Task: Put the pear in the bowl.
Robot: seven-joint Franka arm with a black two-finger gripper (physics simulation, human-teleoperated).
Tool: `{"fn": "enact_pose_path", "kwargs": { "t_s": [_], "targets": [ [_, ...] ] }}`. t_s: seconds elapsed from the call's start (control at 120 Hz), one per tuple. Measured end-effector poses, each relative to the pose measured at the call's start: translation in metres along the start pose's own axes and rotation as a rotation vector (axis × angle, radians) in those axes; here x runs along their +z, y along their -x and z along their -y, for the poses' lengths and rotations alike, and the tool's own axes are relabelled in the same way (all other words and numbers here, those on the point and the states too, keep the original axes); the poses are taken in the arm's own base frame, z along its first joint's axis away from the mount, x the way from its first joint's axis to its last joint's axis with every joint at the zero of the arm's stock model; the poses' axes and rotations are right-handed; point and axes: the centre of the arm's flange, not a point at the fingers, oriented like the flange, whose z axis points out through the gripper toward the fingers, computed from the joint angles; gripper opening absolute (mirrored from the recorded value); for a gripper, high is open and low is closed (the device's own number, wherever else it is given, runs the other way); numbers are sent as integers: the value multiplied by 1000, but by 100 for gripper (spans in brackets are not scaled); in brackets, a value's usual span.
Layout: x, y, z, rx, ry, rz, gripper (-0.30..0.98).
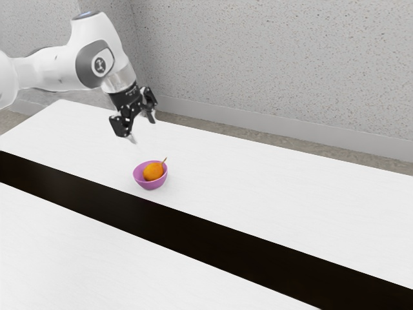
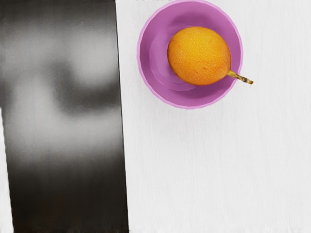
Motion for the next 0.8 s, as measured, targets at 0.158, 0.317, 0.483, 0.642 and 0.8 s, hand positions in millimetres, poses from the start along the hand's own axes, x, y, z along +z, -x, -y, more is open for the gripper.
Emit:
{"fn": "enact_pose_path", "kwargs": {
  "t_s": [0.158, 0.317, 0.483, 0.642, 0.8],
  "targets": [
    [-66, -2, 10, 151, -24, -52, 66],
    [-108, -12, 33, 336, -70, -79, 67],
    [-113, -19, 43, 518, -131, -88, 68],
    [-113, -25, 47, 655, -167, -86, 68],
    [-112, -27, 49, 761, -187, -76, 69]
  ]
}}
